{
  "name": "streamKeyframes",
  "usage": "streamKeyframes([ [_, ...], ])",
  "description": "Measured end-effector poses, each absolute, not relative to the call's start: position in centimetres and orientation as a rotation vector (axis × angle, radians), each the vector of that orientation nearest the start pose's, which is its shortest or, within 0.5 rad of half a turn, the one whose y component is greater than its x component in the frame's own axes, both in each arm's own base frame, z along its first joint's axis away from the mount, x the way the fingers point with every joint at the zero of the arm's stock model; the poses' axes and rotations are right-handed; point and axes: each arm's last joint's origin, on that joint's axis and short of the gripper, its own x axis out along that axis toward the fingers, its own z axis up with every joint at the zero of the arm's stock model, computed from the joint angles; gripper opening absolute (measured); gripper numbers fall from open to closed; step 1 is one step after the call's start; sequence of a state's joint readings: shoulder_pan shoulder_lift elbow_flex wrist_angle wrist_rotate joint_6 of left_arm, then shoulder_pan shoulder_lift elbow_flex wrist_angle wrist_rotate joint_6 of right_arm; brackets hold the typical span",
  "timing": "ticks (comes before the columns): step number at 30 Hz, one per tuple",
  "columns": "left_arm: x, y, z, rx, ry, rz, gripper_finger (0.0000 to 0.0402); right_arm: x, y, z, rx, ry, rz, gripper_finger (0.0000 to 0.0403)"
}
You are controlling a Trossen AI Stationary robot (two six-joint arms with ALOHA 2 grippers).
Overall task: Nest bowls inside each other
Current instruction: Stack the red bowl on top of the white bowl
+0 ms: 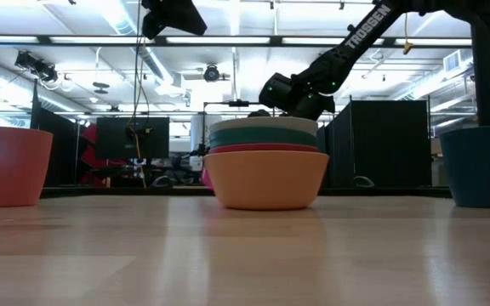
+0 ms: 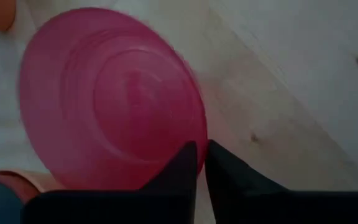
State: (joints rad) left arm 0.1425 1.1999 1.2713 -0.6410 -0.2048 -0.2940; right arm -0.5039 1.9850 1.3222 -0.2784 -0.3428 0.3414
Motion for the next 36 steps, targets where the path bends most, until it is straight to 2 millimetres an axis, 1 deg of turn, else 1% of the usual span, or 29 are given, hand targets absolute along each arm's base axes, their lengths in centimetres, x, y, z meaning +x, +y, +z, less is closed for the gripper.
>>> streamKeyframes([
  [9,24.2,4.1,37.4,-0.260,0.528,0.419,0.0042,36.2,-20.0,17.6,0.732,0.782,-0.324,0.0000],
  [13,24.2,4.1,37.4,-0.244,0.531,0.415,0.0040,35.5,-20.8,20.7,0.713,0.704,-0.337,0.0000],
  [17,24.2,4.1,37.4,-0.241,0.532,0.414,0.0041,34.3,-20.6,24.3,0.700,0.684,-0.308,0.0000],
  [19,24.2,4.1,37.4,-0.238,0.532,0.413,0.0041,33.8,-19.7,26.0,0.695,0.703,-0.264,0.0000],
  [22,24.2,4.1,37.4,-0.235,0.534,0.412,0.0040,32.9,-17.7,28.3,0.665,0.745,-0.205,0.0000],
  [23,24.2,4.1,37.4,-0.232,0.534,0.412,0.0040,32.9,-17.1,28.6,0.657,0.759,-0.198,0.0000],
  [36,24.2,4.1,37.4,-0.200,0.539,0.403,0.0041,33.6,-10.7,27.8,0.544,1.009,-0.189,0.0000],
])
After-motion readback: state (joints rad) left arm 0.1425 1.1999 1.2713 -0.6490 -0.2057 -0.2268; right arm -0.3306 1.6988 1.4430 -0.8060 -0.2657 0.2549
